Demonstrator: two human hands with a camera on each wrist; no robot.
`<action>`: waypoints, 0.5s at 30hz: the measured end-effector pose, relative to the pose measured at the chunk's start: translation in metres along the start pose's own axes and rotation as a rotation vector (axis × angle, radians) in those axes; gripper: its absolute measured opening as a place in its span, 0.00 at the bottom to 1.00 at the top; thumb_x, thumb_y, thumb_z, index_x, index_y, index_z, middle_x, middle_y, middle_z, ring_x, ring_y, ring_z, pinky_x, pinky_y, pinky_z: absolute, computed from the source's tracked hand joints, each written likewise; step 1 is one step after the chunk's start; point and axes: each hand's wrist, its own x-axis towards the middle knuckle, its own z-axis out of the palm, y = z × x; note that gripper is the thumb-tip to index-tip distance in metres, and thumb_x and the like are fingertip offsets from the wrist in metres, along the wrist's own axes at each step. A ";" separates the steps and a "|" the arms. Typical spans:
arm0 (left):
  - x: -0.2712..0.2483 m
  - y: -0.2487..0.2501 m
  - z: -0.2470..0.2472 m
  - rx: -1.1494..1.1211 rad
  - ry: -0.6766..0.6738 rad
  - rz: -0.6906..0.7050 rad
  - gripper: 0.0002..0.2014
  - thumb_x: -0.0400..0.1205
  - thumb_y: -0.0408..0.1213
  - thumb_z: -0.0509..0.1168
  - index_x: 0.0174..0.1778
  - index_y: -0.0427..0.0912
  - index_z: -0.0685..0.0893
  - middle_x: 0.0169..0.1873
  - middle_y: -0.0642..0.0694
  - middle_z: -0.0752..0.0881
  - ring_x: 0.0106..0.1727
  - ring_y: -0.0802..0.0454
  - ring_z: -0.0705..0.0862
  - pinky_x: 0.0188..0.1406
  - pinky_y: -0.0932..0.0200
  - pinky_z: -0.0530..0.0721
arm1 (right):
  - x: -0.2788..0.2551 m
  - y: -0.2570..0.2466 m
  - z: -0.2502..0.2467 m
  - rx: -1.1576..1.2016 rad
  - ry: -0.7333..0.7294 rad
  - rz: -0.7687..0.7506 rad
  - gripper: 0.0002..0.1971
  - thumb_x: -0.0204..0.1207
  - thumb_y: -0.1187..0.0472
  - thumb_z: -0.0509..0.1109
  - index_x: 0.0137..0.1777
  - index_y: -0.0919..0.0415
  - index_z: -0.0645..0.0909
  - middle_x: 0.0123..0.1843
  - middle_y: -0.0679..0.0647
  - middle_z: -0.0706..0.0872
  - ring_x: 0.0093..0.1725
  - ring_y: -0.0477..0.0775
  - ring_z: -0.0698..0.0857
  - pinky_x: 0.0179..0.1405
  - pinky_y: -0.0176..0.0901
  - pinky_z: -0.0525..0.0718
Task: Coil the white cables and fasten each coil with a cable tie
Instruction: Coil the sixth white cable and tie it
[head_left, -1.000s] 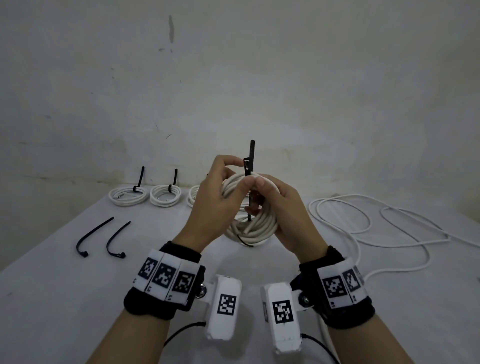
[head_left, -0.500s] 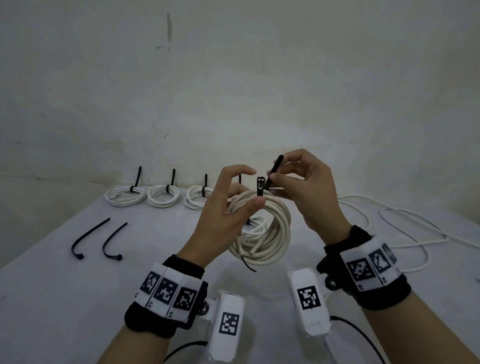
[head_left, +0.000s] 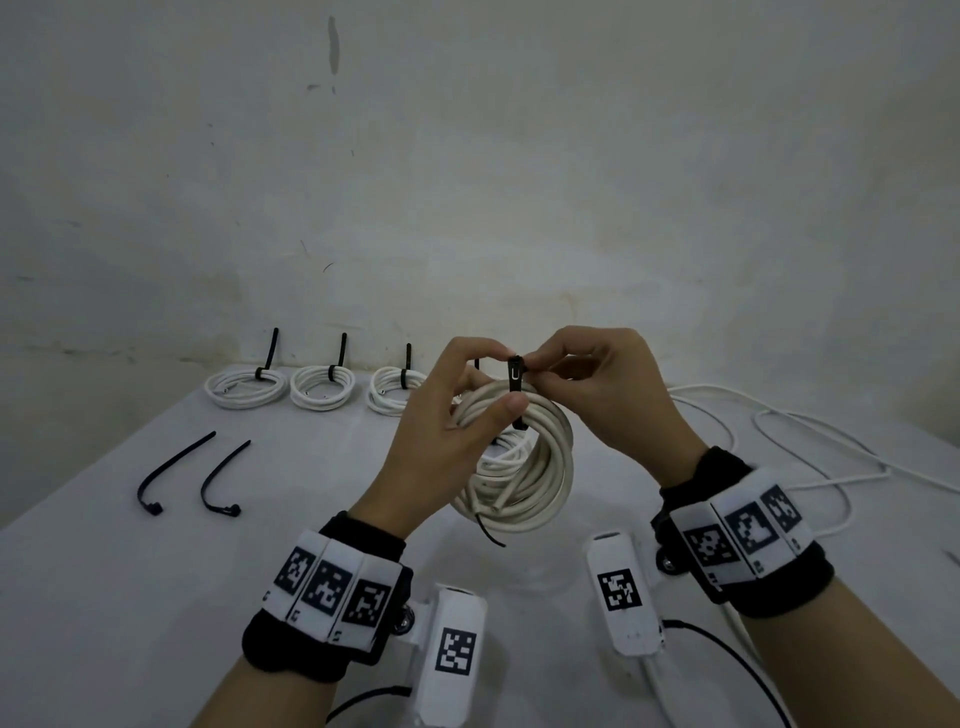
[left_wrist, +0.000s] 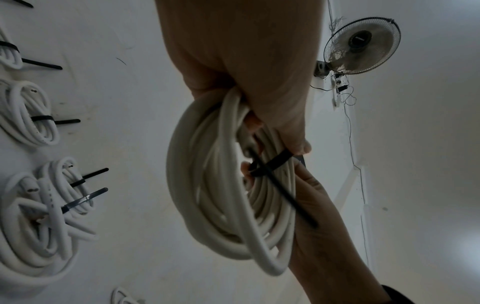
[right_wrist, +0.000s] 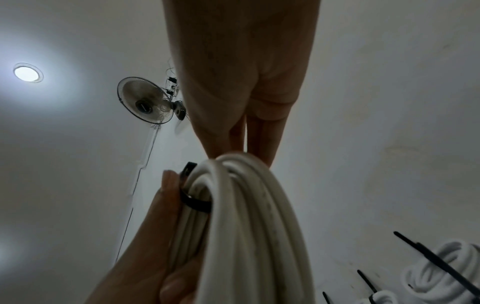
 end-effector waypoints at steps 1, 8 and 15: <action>0.000 0.000 0.000 0.001 0.000 -0.008 0.14 0.76 0.45 0.67 0.56 0.53 0.76 0.34 0.39 0.83 0.25 0.65 0.79 0.26 0.72 0.76 | -0.001 0.001 0.000 0.004 -0.003 -0.006 0.13 0.69 0.74 0.76 0.36 0.54 0.86 0.36 0.50 0.90 0.35 0.53 0.90 0.37 0.41 0.87; 0.000 0.003 0.002 0.010 -0.006 -0.023 0.14 0.75 0.45 0.67 0.57 0.51 0.77 0.30 0.52 0.83 0.25 0.67 0.80 0.26 0.73 0.76 | -0.006 0.006 0.002 0.042 0.021 -0.033 0.11 0.70 0.75 0.75 0.39 0.57 0.87 0.36 0.48 0.89 0.34 0.47 0.89 0.36 0.32 0.84; -0.002 0.006 0.002 -0.026 0.029 -0.001 0.13 0.76 0.43 0.67 0.56 0.50 0.78 0.29 0.51 0.81 0.25 0.66 0.80 0.27 0.74 0.75 | -0.004 0.007 0.003 0.016 0.043 -0.099 0.10 0.71 0.74 0.74 0.41 0.56 0.86 0.37 0.50 0.89 0.36 0.49 0.89 0.37 0.33 0.84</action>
